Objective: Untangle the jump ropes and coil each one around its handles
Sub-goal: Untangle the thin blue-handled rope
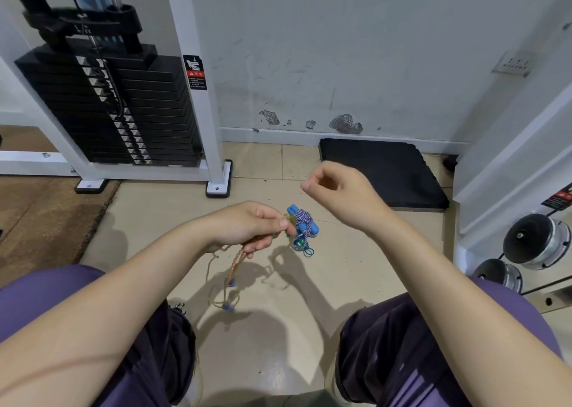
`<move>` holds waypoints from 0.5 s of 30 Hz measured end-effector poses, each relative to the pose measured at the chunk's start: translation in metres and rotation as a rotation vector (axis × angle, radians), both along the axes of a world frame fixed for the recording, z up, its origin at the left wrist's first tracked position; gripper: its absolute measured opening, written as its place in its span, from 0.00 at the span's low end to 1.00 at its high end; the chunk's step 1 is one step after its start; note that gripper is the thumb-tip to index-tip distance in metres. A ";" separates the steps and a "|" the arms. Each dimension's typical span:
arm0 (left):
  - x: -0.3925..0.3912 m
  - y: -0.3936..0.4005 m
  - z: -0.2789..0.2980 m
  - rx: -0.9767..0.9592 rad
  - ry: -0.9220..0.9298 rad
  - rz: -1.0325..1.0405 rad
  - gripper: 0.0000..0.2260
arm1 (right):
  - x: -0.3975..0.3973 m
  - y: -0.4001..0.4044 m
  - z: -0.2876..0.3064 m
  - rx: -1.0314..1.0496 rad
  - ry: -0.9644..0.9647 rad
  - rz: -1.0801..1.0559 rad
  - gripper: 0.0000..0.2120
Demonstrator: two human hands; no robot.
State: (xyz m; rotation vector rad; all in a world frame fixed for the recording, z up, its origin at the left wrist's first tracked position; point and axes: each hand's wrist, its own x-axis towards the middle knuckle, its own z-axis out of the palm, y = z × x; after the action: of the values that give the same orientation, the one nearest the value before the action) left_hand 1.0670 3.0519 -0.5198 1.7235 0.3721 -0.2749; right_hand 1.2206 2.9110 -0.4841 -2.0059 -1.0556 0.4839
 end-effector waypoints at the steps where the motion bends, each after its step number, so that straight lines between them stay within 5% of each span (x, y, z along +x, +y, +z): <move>1: 0.000 -0.002 0.002 -0.009 -0.002 -0.026 0.13 | -0.006 0.003 -0.002 0.035 0.117 0.103 0.04; 4: 0.000 -0.005 0.005 -0.032 -0.034 -0.047 0.15 | -0.020 0.006 -0.011 -0.070 0.287 0.270 0.07; 9: -0.005 0.006 0.011 -0.049 -0.041 0.010 0.06 | -0.015 0.002 -0.003 -0.251 0.236 0.270 0.10; 15: -0.016 0.032 0.011 0.316 0.010 0.129 0.05 | 0.007 -0.005 0.003 -0.254 0.068 0.188 0.02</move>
State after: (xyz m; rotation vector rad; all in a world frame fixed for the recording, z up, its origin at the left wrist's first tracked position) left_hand 1.0512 3.0835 -0.5086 1.9979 0.5545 -0.1352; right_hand 1.2275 2.9058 -0.4813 -2.1009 -1.1959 0.8155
